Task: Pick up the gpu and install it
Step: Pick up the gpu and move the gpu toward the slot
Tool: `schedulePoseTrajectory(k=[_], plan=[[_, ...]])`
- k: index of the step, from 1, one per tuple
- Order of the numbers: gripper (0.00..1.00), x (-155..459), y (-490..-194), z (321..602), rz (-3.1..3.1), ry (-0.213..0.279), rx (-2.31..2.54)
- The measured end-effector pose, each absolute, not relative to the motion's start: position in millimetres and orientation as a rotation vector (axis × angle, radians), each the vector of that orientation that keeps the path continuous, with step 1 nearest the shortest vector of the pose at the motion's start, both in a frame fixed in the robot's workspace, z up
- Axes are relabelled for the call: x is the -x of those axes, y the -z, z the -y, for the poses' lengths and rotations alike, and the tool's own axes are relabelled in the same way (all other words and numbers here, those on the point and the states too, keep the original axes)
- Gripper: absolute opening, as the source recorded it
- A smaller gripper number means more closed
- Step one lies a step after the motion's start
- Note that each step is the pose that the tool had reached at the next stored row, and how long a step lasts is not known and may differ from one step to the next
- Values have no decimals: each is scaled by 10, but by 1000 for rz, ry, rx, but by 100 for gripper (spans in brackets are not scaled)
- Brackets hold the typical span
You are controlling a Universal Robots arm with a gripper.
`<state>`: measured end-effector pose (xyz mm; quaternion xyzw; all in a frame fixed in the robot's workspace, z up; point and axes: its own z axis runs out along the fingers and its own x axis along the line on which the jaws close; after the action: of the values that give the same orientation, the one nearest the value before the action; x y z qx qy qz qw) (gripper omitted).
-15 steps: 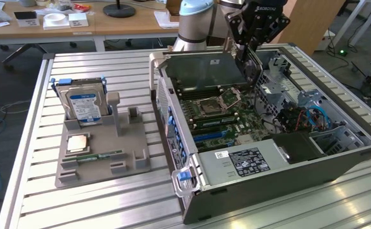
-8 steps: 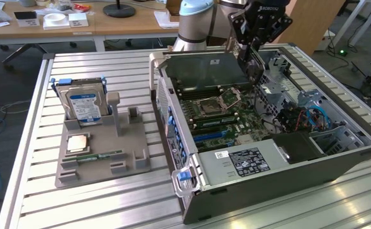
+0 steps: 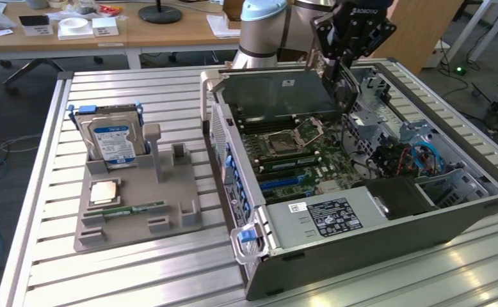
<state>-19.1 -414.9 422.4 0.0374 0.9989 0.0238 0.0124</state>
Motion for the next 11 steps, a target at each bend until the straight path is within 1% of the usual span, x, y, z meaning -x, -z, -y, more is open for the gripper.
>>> schedulePoseTrajectory(k=[11], plan=[[27,166,-4224,4147,-3114,-74,-117]])
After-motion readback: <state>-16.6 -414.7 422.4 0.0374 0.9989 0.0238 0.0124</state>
